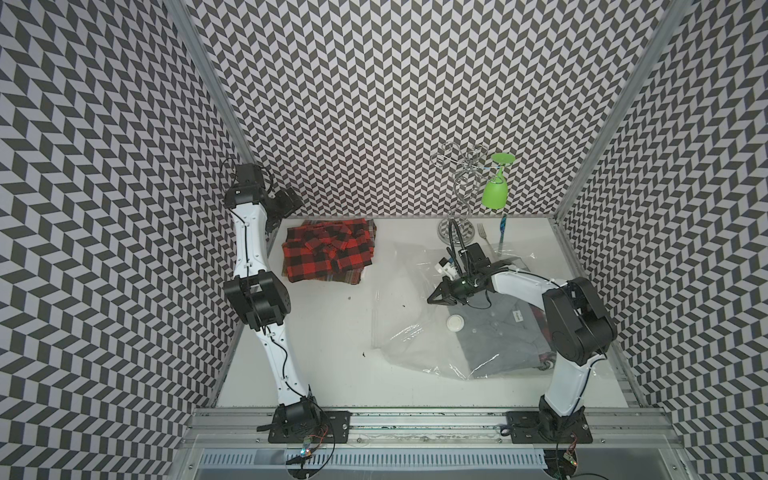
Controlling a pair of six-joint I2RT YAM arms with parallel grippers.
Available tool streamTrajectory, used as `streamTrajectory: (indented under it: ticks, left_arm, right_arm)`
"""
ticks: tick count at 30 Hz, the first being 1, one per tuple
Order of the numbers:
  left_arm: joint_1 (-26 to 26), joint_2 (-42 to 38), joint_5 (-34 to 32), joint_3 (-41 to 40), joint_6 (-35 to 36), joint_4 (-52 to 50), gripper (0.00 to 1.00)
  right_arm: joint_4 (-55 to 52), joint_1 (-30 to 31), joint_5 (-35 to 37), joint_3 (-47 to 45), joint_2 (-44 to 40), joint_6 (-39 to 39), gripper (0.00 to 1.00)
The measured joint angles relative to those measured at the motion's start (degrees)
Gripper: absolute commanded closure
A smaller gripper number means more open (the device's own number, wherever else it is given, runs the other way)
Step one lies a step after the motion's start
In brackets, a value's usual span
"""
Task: Take the shirt out of the vacuum bag
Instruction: Place the shirt at the corner of the board, then adjust the vacuum bag at the center of the board.
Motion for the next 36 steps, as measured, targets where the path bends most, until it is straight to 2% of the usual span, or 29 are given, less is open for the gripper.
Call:
streamTrajectory:
  ticks: [5,9,11,14,19,22,25,27,31,36]
  left_arm:
    - [-3.0,-9.3,-0.6,-3.5,-0.7,2.3,0.01]
    - [-11.0,-16.7,-0.5,-11.4,-0.9,5.0,0.0]
    - [-15.6,-20.6,-0.1,-18.9,-1.1,7.4,0.01]
    - [-21.1,-28.8,3.7,-37.6,-3.0,13.8,0.01]
    - [-21.5,-42.8,13.0,-69.4,-10.8,25.3,0.1]
    - [-22.5,-48.5,17.9,-81.2,-15.7,32.1,0.21]
    - [-25.6,-51.3,22.4,-88.2,-20.3,39.7,0.28]
    - [-27.9,-51.8,24.6,-90.9,-22.8,44.9,0.29]
    - [-32.6,-49.8,27.3,-92.1,-26.9,53.7,0.34]
    - [-36.0,-44.9,29.3,-94.5,-30.4,63.6,0.4]
  right_arm:
    - [-0.5,0.0,0.0,0.2,0.0,0.3,1.0]
    - [-2.3,0.1,0.2,2.1,0.0,0.5,1.0]
    - [-3.1,0.2,0.2,3.4,0.0,0.5,1.0]
    - [-4.2,0.5,0.2,5.1,-0.1,0.6,1.0]
    - [-5.5,0.6,0.3,6.5,-1.4,0.9,1.0]
    - [-6.3,0.9,0.3,7.0,-2.6,1.3,1.0]
    - [-7.5,1.2,0.4,8.1,-3.4,1.6,1.0]
    - [-7.9,1.7,0.5,8.8,-4.1,1.7,1.0]
    - [-8.5,2.8,0.6,9.7,-6.1,2.1,1.0]
    - [-9.0,4.0,0.8,9.9,-8.7,3.3,1.0]
